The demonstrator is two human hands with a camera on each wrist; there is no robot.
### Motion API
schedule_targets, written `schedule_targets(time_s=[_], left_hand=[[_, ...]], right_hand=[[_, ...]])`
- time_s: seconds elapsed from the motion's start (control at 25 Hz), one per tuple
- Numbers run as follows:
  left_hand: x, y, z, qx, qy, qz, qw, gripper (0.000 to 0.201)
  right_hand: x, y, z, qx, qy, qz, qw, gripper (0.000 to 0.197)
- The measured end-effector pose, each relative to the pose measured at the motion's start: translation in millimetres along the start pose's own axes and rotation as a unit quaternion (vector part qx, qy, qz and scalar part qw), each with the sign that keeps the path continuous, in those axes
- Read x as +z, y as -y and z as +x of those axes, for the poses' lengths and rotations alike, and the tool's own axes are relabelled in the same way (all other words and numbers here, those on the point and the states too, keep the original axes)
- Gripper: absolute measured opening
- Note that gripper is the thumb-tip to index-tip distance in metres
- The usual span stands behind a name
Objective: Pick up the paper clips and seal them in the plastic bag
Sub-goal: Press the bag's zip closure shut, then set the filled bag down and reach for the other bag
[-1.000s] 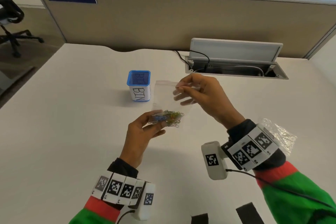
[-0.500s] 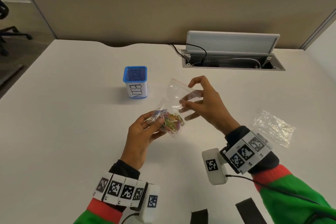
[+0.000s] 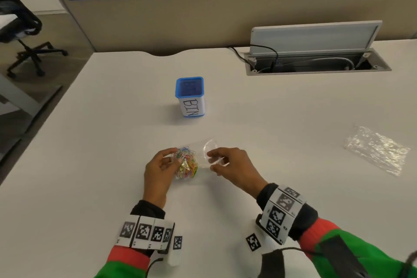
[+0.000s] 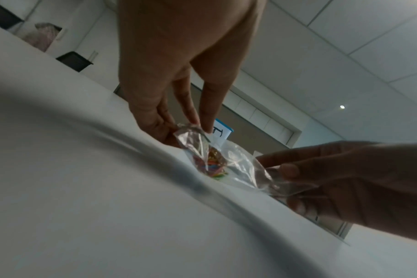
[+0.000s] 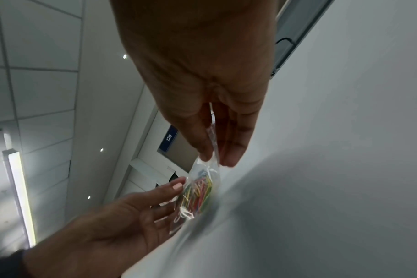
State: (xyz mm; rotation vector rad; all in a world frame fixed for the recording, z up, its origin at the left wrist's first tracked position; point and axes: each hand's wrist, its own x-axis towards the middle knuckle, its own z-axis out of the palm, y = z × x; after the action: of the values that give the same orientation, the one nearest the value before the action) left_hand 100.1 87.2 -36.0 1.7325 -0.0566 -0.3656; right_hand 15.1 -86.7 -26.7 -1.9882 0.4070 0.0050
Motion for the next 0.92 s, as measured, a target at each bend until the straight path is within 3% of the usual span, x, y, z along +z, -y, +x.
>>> schedule_targets(time_s=[0.16, 0.32, 0.44, 0.64, 0.92], left_hand=[[-2.0, 13.6, 5.6, 0.015, 0.004, 0.111, 0.994, 0.023], [3.6, 15.3, 3.9, 0.033, -0.005, 0.137, 0.990, 0.024], [7.4, 13.1, -0.9, 0.048, -0.015, 0.171, 0.984, 0.021], [23.0, -0.7, -17.4, 0.106, -0.027, 0.248, 0.963, 0.025], [109.1, -35.8, -54.3, 0.153, 0.113, 0.206, 0.960, 0.022]], right_hand=[[6.3, -6.5, -2.3, 0.007, -0.006, -0.069, 0.998, 0.032], [7.0, -15.0, -6.4, 0.008, 0.024, -0.142, 0.990, 0.034], [-5.7, -15.5, -14.9, 0.003, 0.004, -0.114, 0.993, 0.031], [-73.2, -35.2, -32.1, 0.039, -0.155, -0.075, 0.984, 0.026], [-168.6, -95.1, -71.6, 0.139, -0.311, -0.177, 0.923, 0.026]])
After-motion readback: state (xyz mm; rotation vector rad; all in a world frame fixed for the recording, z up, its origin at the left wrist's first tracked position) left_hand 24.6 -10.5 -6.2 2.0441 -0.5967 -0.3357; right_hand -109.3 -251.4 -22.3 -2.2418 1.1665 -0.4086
